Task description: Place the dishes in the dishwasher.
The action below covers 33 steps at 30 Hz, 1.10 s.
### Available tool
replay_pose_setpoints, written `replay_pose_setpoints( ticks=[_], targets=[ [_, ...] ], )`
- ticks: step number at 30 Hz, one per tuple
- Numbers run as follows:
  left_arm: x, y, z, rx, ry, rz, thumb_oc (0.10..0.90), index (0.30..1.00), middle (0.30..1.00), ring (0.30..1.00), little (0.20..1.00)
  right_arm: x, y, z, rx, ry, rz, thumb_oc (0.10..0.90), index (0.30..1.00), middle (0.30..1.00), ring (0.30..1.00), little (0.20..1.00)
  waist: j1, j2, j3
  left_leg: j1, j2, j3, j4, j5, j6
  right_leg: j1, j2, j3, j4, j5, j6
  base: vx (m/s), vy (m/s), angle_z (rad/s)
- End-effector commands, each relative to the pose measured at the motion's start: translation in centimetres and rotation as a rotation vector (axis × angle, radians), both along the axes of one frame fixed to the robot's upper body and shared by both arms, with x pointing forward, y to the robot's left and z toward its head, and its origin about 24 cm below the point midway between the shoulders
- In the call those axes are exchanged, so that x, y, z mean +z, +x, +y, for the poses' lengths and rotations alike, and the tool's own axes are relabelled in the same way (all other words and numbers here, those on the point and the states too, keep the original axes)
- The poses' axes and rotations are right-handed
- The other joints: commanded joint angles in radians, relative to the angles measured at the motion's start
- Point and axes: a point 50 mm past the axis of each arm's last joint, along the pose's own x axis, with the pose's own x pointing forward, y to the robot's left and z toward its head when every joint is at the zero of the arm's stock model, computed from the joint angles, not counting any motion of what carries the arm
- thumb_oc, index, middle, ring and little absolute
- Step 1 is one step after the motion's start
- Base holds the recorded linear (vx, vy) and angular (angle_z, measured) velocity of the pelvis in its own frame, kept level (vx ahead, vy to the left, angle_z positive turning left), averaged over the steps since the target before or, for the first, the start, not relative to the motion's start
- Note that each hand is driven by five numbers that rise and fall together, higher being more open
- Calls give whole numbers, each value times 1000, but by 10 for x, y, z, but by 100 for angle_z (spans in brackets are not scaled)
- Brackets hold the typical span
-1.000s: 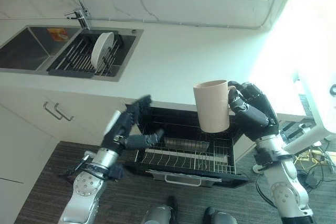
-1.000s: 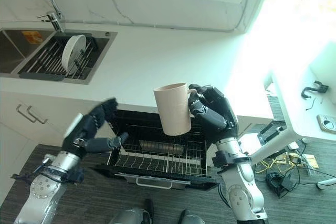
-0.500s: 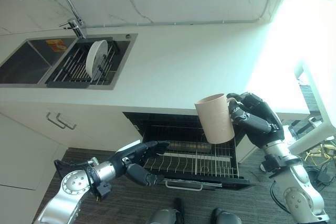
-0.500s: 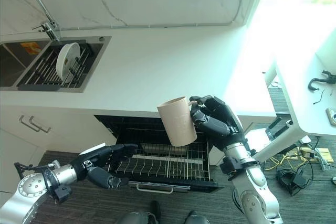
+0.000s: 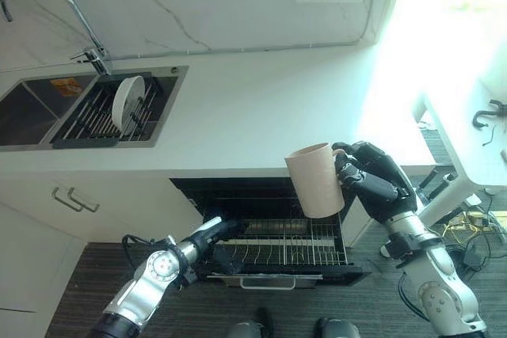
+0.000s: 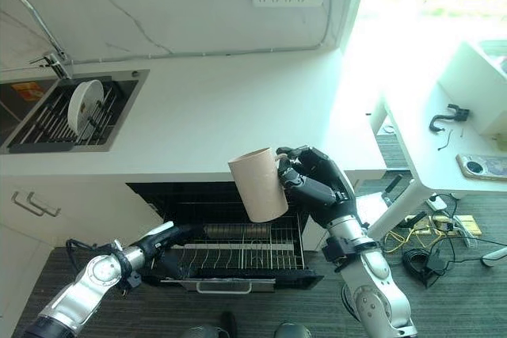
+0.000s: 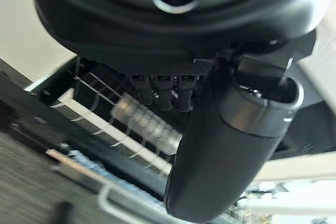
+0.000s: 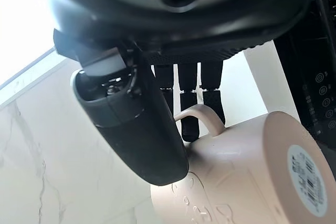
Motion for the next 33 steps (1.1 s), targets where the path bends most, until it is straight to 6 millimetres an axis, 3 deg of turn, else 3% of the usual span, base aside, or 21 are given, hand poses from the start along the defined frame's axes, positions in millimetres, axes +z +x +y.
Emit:
replay_pose_setpoints(
  ticks=[1,10,13,17,21,28,30,33],
  targets=[
    [15,16,-4,-100,86,-29,800,900,900,900,900,49,10,13,70,36,-269,400,300,300,300,300,-16,-12,-46,74,61,3,75,-217,-63,28,26,24,-69,-22,84,19,-4,-3],
    [-38,-24,-6,-180,104,477,800,900,900,900,900,49,12,13,89,16,-259,400,300,300,300,300,-37,-6,-41,83,70,27,75,-218,-62,26,37,43,-69,-23,85,6,4,-11],
    [-54,-50,-9,-216,-13,788,800,900,900,900,900,49,14,14,100,7,-241,400,300,300,300,300,-46,0,-38,93,71,34,75,-225,-62,34,38,46,-69,-31,86,12,23,-15],
    [-60,-80,-12,-308,-145,1107,800,900,900,900,900,47,17,15,113,-6,-224,400,300,300,300,300,-54,7,-42,89,73,40,75,-223,-63,28,42,51,-69,-30,82,3,11,-5],
    [-55,-98,-16,-418,-273,1290,800,900,900,900,900,45,21,11,122,-21,-212,400,300,300,300,300,-60,13,-37,90,73,41,75,-226,-65,29,45,54,-69,-33,79,7,13,3],
    [-44,-102,-25,-492,-388,1280,800,900,900,900,900,41,21,4,125,-40,-195,400,300,300,300,300,-59,16,-38,84,69,39,75,-226,-66,27,43,53,-69,-37,75,5,17,0],
    [-41,-95,-27,-451,-420,1169,800,900,900,900,900,39,19,3,119,-51,-190,400,300,300,300,300,-55,16,-39,83,68,36,75,-224,-66,29,41,49,-69,-37,74,0,0,0],
    [-24,-66,-33,-272,-572,869,800,900,900,900,900,36,15,0,100,-75,-179,400,300,300,300,300,-44,12,-38,90,64,29,75,-227,-67,42,36,40,-69,-42,75,0,0,0]
  ],
)
